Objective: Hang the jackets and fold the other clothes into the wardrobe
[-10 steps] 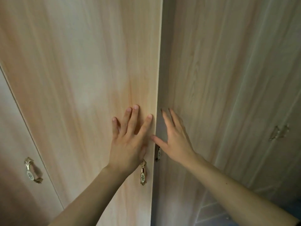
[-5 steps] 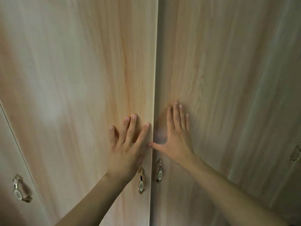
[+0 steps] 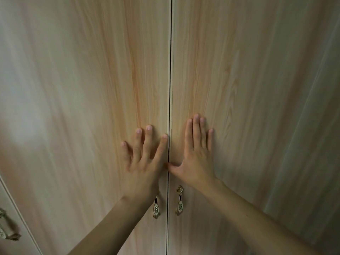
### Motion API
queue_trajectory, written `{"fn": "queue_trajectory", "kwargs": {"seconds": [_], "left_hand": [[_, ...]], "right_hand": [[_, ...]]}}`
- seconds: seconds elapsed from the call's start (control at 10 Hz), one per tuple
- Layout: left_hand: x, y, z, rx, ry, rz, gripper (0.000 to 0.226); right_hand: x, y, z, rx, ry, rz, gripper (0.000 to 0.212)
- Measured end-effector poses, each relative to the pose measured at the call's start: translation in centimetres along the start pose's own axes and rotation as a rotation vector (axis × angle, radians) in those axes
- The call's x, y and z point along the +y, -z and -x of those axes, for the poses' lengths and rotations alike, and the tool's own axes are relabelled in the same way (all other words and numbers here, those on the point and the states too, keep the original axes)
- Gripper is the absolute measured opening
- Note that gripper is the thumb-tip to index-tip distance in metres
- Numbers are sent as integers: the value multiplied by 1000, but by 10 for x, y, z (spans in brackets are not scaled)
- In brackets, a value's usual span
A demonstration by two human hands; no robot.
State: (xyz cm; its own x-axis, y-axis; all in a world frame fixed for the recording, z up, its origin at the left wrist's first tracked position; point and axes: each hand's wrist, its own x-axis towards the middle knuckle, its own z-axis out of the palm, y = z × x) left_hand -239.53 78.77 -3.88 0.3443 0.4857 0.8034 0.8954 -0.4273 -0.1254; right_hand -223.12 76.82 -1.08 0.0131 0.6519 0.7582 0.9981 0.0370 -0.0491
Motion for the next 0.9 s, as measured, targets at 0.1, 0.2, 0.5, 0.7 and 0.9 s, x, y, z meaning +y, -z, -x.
{"fn": "queue_trajectory", "kwargs": {"seconds": [0.1,0.2,0.5,0.7,0.9], "left_hand": [[3,0,0,22,4,-11,98],[2,1,0,34,-2,-24,94],[2,22,-1,-176,17,-42,95],[2,54,12,-333,118,168,67],[-19,88,5,-320,254,439,64]], "right_hand": [[-2,0,0,-10,-10,5,138],[-2,1,1,-21,-13,13,139],[4,37,8,-134,57,-62,115],[8,67,35,-294,54,-185,77],[6,82,46,-354,-39,-178,75]]}}
